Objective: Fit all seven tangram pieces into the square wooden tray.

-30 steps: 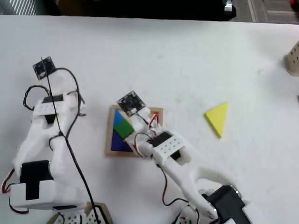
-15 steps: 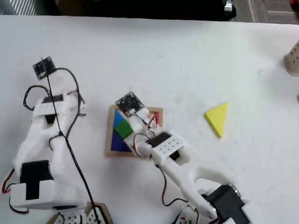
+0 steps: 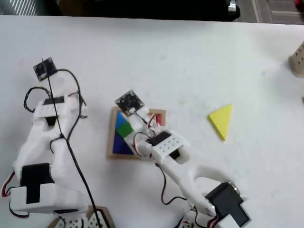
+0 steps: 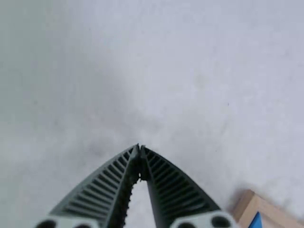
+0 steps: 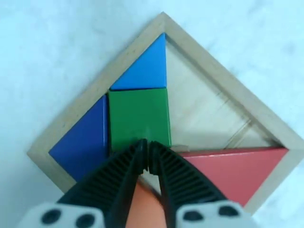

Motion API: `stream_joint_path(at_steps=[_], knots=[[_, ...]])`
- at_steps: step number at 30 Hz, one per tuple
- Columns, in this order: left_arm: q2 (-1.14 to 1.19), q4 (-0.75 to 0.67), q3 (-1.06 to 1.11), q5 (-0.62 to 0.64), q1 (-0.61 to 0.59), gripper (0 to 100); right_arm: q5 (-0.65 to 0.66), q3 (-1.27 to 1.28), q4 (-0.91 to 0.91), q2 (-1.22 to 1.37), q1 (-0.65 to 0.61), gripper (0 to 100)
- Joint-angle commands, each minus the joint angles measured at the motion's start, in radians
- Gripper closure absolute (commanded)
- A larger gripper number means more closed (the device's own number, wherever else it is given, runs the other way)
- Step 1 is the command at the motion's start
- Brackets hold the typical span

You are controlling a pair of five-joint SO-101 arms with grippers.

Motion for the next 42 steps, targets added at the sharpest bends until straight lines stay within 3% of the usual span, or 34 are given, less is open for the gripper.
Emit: stream_joint_path(at_steps=[1,13,17,23,30,37,42], knots=[[-0.039,-0.02,-0.041,0.008,-0.012,98,0.025,-0.049,0.024,-0.005,-0.033,98.1],[-0.039,-0.02,-0.041,0.006,-0.008,98,0.025,-0.055,0.071,-0.027,-0.09,98.1],[-0.039,-0.02,-0.043,0.006,-0.005,98,0.025,-0.052,0.191,-0.17,-0.073,98.1],[-0.044,-0.021,-0.044,0.006,-0.004,98,0.023,-0.034,0.39,-0.423,0.101,98.1],[-0.045,-0.017,-0.046,0.005,-0.004,98,0.026,0.051,0.409,-0.529,0.266,98.1],[-0.047,0.032,-0.046,-0.245,0.087,98,0.028,0.086,0.46,-0.529,0.426,98.1],[-0.048,0.061,-0.043,-0.299,0.148,98,0.028,0.092,0.464,-0.536,0.656,97.8]])
